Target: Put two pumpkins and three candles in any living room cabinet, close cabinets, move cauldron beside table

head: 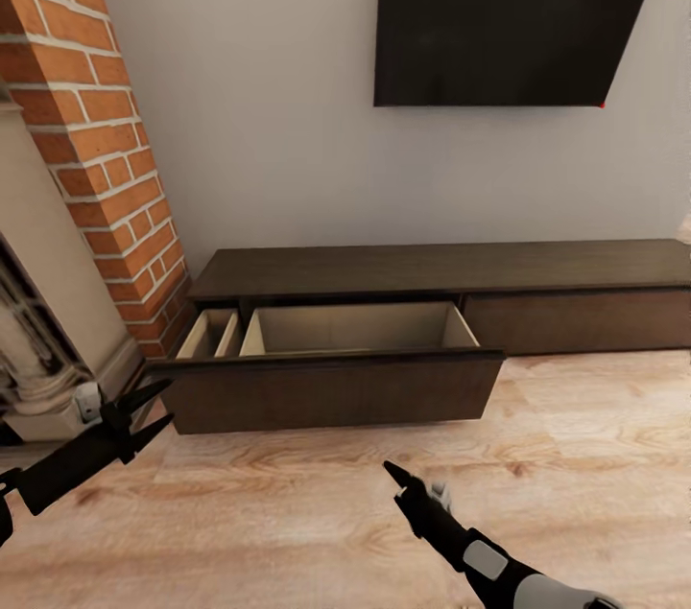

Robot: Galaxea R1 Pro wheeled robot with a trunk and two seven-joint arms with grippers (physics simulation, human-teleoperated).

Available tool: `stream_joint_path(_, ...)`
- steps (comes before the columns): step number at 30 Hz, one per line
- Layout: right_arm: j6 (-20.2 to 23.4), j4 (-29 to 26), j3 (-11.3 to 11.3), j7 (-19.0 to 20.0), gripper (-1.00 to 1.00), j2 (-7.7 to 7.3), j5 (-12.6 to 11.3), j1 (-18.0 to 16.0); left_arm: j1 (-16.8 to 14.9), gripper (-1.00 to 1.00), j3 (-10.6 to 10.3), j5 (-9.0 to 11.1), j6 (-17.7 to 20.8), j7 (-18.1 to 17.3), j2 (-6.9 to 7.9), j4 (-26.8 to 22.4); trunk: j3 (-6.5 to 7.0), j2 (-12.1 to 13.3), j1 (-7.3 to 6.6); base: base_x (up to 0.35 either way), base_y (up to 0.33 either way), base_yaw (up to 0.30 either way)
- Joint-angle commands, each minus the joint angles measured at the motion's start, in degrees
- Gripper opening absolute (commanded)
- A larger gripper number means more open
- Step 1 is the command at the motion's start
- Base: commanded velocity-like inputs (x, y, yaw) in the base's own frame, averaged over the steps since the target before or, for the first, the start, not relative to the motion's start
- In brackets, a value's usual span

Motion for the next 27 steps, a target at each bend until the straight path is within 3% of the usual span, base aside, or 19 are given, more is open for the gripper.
stream_joint_path(1, 0.8, 0.1, 0.5, 0.2, 1.00, 0.02, -0.6, -0.1, 0.0, 1.00, 0.1, -0.5, 0.2, -0.5, 0.02, 0.0, -0.05, 0.0, -0.02, -0.066, 0.000, 0.000)
stream_joint_path(7, 1.7, 0.0, 1.8, 0.6, 1.00, 0.06, -0.5, -0.1, 0.0, 1.00, -0.3, -0.6, 0.3, -0.3, 0.50, -0.4, -0.05, 0.0, -0.02, -0.020, 0.000, 0.000)
stream_joint_path(12, 1.8, -0.1, 6.0, 0.9, 1.00, 0.13, -0.5, -0.1, 0.0, 1.00, -0.1, -0.5, 0.4, -0.3, 0.72, -1.8, 1.06, 0.0, -0.15, -0.002, 0.000, 0.000)
stream_joint_path(14, 1.8, -0.1, 6.7, 0.9, 1.00, 0.17, -0.5, -0.1, 0.0, 1.00, -0.2, -0.5, 0.4, -0.3, 0.83, -2.2, 1.50, 0.1, -0.20, 0.000, 0.000, 0.000)
stream_joint_path(27, 1.4, -0.1, 7.3, 1.3, 1.00, 0.21, -0.7, -0.1, 0.0, 1.00, -0.1, -1.0, 0.3, 0.9, 0.91, -2.5, 4.38, 0.2, -0.54, 0.000, 0.000, 0.000)
